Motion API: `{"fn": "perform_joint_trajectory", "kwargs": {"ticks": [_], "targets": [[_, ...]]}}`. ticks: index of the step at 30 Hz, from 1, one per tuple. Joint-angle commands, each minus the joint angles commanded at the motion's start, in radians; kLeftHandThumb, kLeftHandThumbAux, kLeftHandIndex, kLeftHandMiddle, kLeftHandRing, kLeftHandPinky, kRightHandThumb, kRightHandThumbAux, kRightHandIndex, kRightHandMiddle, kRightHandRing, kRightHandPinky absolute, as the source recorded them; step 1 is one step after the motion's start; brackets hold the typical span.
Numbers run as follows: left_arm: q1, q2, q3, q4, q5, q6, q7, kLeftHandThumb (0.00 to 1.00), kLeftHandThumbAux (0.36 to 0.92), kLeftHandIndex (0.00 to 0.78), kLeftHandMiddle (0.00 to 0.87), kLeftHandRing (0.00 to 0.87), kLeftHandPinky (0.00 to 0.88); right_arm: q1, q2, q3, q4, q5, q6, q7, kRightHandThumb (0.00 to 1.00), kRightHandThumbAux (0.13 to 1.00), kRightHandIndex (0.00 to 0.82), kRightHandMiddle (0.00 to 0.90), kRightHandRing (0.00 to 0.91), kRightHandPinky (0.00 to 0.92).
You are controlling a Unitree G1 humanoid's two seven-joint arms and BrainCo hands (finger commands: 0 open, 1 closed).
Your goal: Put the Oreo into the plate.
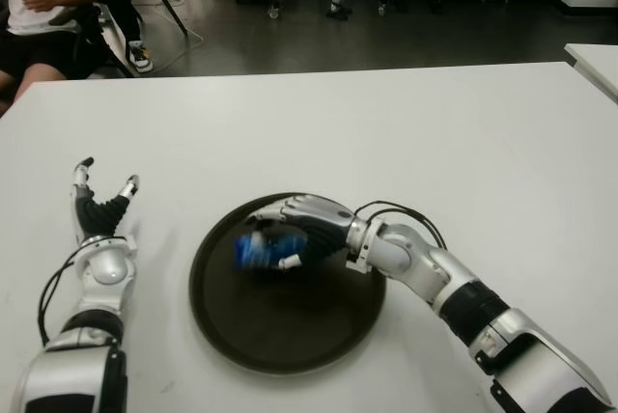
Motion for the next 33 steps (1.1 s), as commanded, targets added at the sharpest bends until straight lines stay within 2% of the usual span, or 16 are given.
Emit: {"fn": "perform_joint_trajectory", "kwargs": {"ticks": [8,21,33], "targets": [[-0.002,-0.003,0.008,0.001,-0.014,0.001,-0.015,0.000,0.681,0.014,0.012,0.000,0.000,-0.010,-0.007,0.003,0.009,-0.018,-0.024,-0.016,0.000,0.717,0.000,0.000,0.000,0.000],[-0.001,-0.005,0.010,-0.002,-0.017,-0.008,-0.011,0.000,0.688,0.017,0.024,0.000,0.000,-0.007,-0.013,0.003,-0.009,-0.029,0.008,0.003,0.000,0.791,0.000,0.000,0.000,0.000],[0.000,-0.008,0.017,-0.004,-0.026,-0.003,-0.023,0.000,0.687,0.012,0.017,0.000,0.000,-0.010,-0.013,0.002,-0.011,-0.021,0.015,0.017,0.000,0.810,0.000,0.000,0.000,0.000]]}}
